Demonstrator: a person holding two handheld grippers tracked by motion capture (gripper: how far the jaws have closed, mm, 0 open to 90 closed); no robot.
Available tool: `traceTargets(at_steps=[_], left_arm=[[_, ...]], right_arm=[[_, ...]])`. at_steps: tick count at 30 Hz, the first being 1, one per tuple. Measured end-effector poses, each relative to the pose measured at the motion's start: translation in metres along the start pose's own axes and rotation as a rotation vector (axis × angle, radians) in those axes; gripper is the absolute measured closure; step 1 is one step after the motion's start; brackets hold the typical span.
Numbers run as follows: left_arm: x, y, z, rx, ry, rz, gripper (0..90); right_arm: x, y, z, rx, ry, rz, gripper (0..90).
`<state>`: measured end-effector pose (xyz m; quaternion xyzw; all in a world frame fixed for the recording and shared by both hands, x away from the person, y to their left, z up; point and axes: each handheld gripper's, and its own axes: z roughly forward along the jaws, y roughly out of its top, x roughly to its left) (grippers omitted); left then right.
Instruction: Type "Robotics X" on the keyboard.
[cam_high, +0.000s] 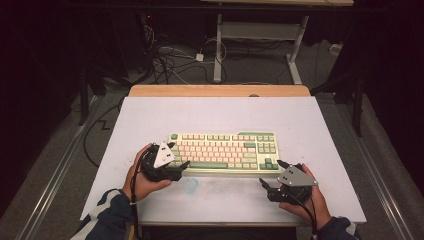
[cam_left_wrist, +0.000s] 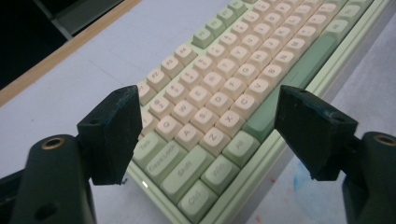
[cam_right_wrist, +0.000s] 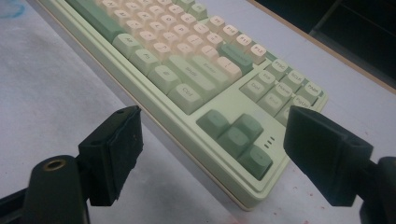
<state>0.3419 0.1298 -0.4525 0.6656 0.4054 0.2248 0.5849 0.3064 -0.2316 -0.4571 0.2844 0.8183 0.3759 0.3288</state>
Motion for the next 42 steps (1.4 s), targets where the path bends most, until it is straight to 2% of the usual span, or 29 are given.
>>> traceTargets(at_steps=[4, 10, 14, 22, 26, 29, 32, 37, 40, 42], left_arm=[[0.008, -0.007, -0.007, 0.011, 0.038, 0.030, 20.7], [0.016, -0.014, -0.015, 0.012, 0.059, 0.028, 20.7], [0.021, -0.020, -0.020, 0.028, 0.093, 0.033, 20.5], [0.026, -0.029, -0.033, 0.058, 0.112, 0.019, 19.8], [0.025, -0.031, -0.036, 0.068, 0.112, 0.023, 19.8], [0.025, -0.031, -0.034, 0.066, 0.110, 0.014, 19.4], [0.025, -0.032, -0.033, 0.072, 0.108, 0.016, 19.4], [0.025, -0.032, -0.032, 0.077, 0.110, 0.019, 19.4], [0.025, -0.032, -0.032, 0.075, 0.112, 0.017, 19.4], [0.026, -0.032, -0.032, 0.078, 0.114, 0.015, 19.1]], right_arm=[[0.000, 0.000, 0.001, 0.004, 0.001, -0.002, 20.9], [-0.001, 0.000, 0.002, 0.006, 0.000, 0.002, 20.9], [-0.003, 0.002, 0.003, -0.004, -0.005, 0.011, 20.9], [-0.008, 0.009, 0.009, -0.013, 0.001, 0.015, 22.4], [-0.011, 0.013, 0.011, -0.004, 0.037, 0.010, 40.2], [-0.013, 0.016, 0.013, -0.002, 0.074, 0.024, 49.1], [-0.015, 0.021, 0.013, -0.016, 0.110, 0.040, 62.8], [-0.018, 0.034, 0.022, 0.011, 0.138, 0.032, 84.7], [-0.017, 0.042, 0.032, 0.026, 0.170, 0.021, 90.0], [-0.016, 0.048, 0.041, 0.046, 0.193, 0.009, 90.0]])
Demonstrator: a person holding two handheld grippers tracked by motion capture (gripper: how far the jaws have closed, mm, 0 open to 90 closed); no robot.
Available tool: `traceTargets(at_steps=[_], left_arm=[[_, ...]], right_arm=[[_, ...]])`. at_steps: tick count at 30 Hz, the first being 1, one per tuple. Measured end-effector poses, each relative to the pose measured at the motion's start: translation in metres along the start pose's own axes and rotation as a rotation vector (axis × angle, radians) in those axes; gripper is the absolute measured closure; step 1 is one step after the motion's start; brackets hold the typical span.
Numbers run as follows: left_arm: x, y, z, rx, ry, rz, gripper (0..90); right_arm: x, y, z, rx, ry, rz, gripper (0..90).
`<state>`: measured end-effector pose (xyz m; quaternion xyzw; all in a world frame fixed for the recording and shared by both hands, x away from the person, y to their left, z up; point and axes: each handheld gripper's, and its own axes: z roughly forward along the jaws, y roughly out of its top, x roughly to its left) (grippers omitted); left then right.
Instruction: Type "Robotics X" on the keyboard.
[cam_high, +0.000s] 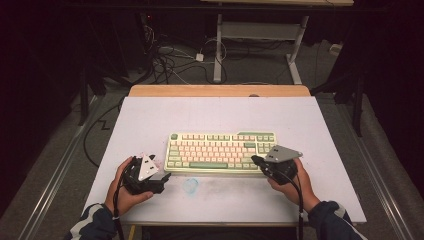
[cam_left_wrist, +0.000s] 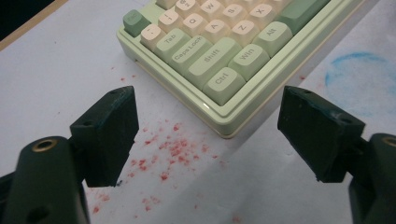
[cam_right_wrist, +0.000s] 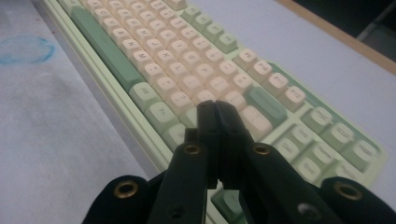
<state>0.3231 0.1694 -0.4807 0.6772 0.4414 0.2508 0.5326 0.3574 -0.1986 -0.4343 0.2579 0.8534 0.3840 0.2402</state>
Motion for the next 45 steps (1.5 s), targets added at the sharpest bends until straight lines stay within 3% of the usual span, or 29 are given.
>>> traceTargets(at_steps=[5, 13, 20, 35, 38, 45], left_arm=[[-0.001, -0.001, 0.001, 0.009, -0.004, 0.006, 19.1], [-0.001, -0.003, 0.002, 0.022, -0.007, 0.007, 19.1], [-0.001, -0.004, 0.003, 0.027, -0.012, 0.002, 19.1], [-0.002, -0.007, 0.004, 0.049, -0.021, 0.015, 19.1], [-0.002, -0.007, 0.004, 0.049, -0.022, 0.014, 19.1], [-0.002, -0.007, 0.004, 0.053, -0.022, 0.018, 19.1]], right_arm=[[0.002, 0.017, 0.024, 0.034, 0.024, -0.022, 90.0], [0.003, 0.042, 0.059, 0.039, 0.033, -0.051, 90.0], [0.004, 0.051, 0.081, 0.066, 0.038, -0.059, 90.0], [0.004, 0.049, 0.092, 0.118, 0.026, -0.061, 90.0], [0.007, 0.050, 0.092, 0.121, 0.020, -0.072, 90.0], [0.004, 0.049, 0.087, 0.095, 0.028, -0.048, 89.8]])
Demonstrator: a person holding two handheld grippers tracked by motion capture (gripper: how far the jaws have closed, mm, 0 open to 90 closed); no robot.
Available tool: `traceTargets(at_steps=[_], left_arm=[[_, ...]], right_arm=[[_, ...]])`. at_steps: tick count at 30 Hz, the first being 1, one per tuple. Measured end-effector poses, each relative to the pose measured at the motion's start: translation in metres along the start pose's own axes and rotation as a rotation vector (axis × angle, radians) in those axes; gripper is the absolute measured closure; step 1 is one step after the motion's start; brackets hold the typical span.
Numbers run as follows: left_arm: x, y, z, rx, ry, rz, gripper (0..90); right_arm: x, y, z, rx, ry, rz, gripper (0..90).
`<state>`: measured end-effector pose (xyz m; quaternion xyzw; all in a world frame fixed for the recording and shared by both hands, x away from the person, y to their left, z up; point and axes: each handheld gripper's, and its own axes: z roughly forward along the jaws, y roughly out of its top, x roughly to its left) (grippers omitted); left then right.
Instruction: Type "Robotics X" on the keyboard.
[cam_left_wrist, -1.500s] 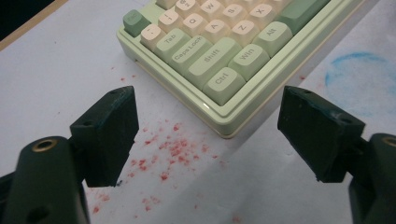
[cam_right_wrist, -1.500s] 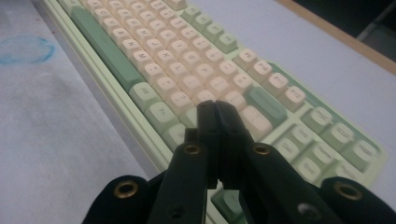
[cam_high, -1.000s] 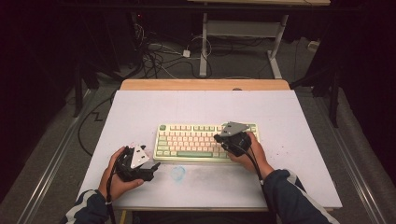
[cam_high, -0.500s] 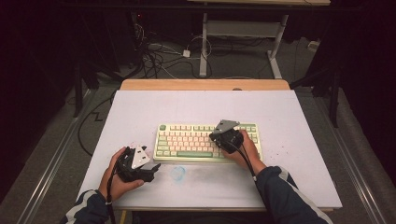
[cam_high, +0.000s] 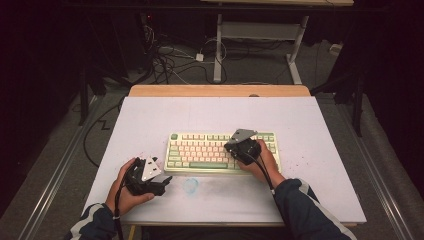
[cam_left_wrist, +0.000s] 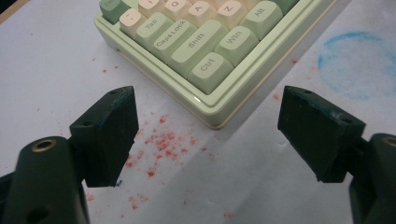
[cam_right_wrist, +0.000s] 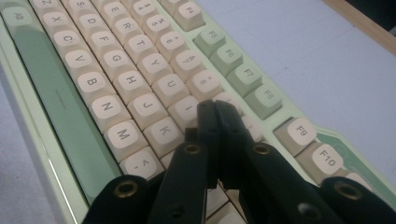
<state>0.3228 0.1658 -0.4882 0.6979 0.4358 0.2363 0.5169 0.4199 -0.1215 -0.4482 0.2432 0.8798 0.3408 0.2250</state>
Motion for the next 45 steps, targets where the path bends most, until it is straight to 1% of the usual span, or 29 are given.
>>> traceTargets(at_steps=[2, 4, 6, 8, 10, 12, 14, 16, 18, 26, 27, 29, 30, 33, 34, 36, 37, 39, 40, 41, 43, 45], left_arm=[[0.000, 0.000, 0.000, 0.003, -0.001, 0.001, 19.1], [0.000, 0.000, 0.000, 0.007, -0.001, 0.007, 19.0], [0.000, 0.000, 0.000, 0.008, -0.002, 0.003, 19.0], [0.000, -0.001, 0.000, 0.010, 0.000, 0.002, 19.1], [0.000, -0.001, -0.001, 0.011, -0.001, 0.004, 19.1], [0.000, -0.001, -0.001, 0.008, -0.001, 0.003, 19.1], [0.000, -0.001, -0.001, 0.009, 0.000, 0.002, 19.1], [0.000, -0.001, -0.001, 0.009, 0.001, 0.002, 19.1], [0.000, -0.001, -0.001, 0.008, 0.000, 0.003, 19.1], [0.000, 0.000, -0.002, 0.007, 0.001, 0.005, 19.1], [0.000, 0.000, -0.002, 0.007, 0.001, 0.005, 19.1], [-0.001, 0.000, -0.002, 0.007, 0.000, 0.005, 19.1], [-0.001, 0.000, -0.002, 0.007, 0.001, 0.006, 19.1], [-0.001, 0.000, -0.002, 0.003, 0.000, 0.001, 19.1], [-0.001, 0.001, -0.002, 0.000, 0.002, 0.003, 19.1], [-0.002, 0.001, -0.002, -0.004, 0.011, -0.004, 19.6], [-0.001, 0.001, -0.001, -0.005, 0.018, -0.009, 20.2], [0.000, 0.002, -0.001, -0.011, 0.039, -0.011, 21.2], [0.000, 0.003, 0.000, -0.020, 0.042, -0.023, 22.2], [0.001, 0.004, -0.001, -0.021, 0.045, -0.026, 22.4], [0.001, 0.005, -0.001, -0.025, 0.052, -0.021, 24.5], [0.000, 0.005, -0.001, -0.026, 0.052, -0.019, 25.6]], right_arm=[[-0.001, 0.000, -0.002, -0.010, 0.008, 0.006, 89.3], [-0.001, 0.000, -0.004, -0.022, 0.004, 0.011, 87.9], [-0.002, 0.000, -0.007, -0.042, 0.001, 0.017, 87.2], [-0.002, 0.000, -0.011, -0.058, -0.003, 0.019, 84.4], [-0.003, 0.000, -0.014, -0.072, 0.003, 0.022, 82.4], [-0.003, 0.000, -0.018, -0.087, -0.001, 0.021, 78.6], [-0.003, -0.001, -0.022, -0.105, -0.008, 0.026, 72.6], [-0.002, -0.001, -0.026, -0.125, -0.012, 0.019, 68.1], [-0.001, -0.001, -0.032, -0.151, -0.014, 0.008, 61.4], [0.003, -0.006, -0.057, -0.232, -0.056, -0.018, 38.9], [0.004, -0.007, -0.061, -0.234, -0.069, -0.014, 35.5], [0.005, -0.011, -0.067, -0.235, -0.088, -0.023, 32.4], [0.006, -0.013, -0.071, -0.244, -0.098, -0.022, 30.4], [0.006, -0.021, -0.081, -0.260, -0.120, -0.009, 26.6], [0.006, -0.024, -0.084, -0.266, -0.133, -0.004, 26.1], [0.005, -0.031, -0.091, -0.279, -0.141, 0.009, 23.5], [0.005, -0.035, -0.095, -0.279, -0.140, 0.018, 23.1], [0.003, -0.043, -0.101, -0.275, -0.154, 0.028, 22.1], [0.002, -0.047, -0.104, -0.281, -0.160, 0.035, 21.6], [0.002, -0.052, -0.106, -0.283, -0.162, 0.039, 21.5], [0.002, -0.061, -0.110, -0.280, -0.184, 0.043, 21.3], [0.001, -0.070, -0.114, -0.287, -0.192, 0.059, 21.2]])
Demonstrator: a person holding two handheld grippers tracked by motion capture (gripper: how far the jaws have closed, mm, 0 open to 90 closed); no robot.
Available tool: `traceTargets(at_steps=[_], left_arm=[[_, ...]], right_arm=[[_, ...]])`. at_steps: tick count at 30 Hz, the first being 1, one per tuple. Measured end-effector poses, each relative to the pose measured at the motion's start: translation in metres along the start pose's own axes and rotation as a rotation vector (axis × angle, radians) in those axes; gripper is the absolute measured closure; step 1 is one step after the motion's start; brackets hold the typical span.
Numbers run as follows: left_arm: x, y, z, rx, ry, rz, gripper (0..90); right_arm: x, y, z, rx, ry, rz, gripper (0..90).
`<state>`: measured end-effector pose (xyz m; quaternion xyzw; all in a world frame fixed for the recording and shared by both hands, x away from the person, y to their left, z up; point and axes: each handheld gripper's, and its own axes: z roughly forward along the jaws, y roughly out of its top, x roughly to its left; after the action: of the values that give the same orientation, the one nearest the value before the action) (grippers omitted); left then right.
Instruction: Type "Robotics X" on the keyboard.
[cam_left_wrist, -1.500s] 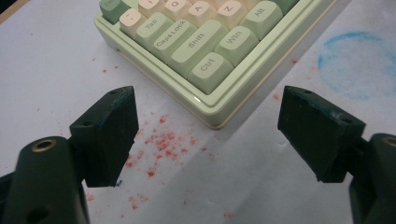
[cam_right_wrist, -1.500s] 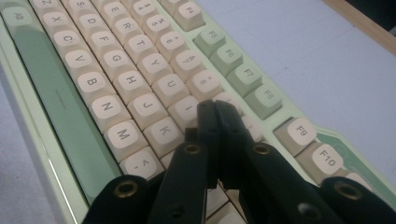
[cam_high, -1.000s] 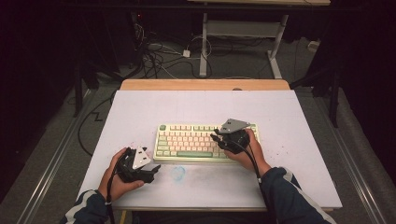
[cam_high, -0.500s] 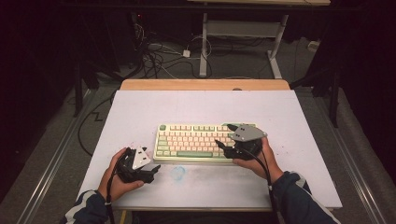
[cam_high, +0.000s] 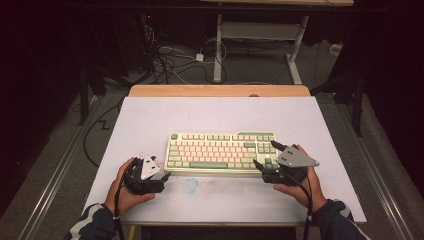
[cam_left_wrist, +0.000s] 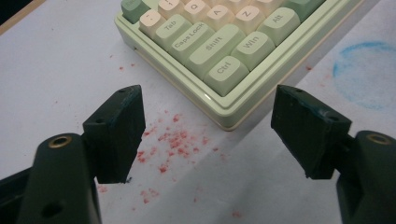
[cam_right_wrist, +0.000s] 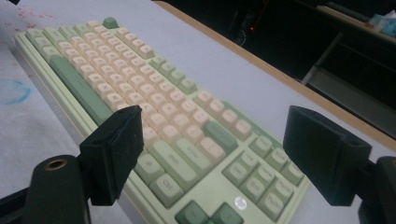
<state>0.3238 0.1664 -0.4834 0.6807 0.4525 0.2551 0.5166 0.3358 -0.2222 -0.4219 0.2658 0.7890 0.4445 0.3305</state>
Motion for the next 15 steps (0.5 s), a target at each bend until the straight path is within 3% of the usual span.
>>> traceTargets(at_steps=[5, 8, 11, 15], left_arm=[[-0.001, 0.000, -0.001, 0.009, 0.003, 0.017, 26.4], [-0.001, 0.000, -0.001, 0.001, 0.002, 0.007, 25.9], [0.000, 0.002, -0.001, 0.000, -0.002, 0.002, 25.8], [-0.001, 0.009, -0.004, 0.015, -0.024, 0.015, 35.1]], right_arm=[[-0.004, -0.017, -0.013, 0.004, -0.018, 0.020, 20.3], [-0.005, -0.024, -0.017, 0.040, -0.032, 0.022, 20.0], [-0.006, -0.029, -0.022, 0.042, -0.039, 0.034, 19.8], [-0.006, -0.033, -0.027, 0.047, -0.048, 0.036, 19.7]])
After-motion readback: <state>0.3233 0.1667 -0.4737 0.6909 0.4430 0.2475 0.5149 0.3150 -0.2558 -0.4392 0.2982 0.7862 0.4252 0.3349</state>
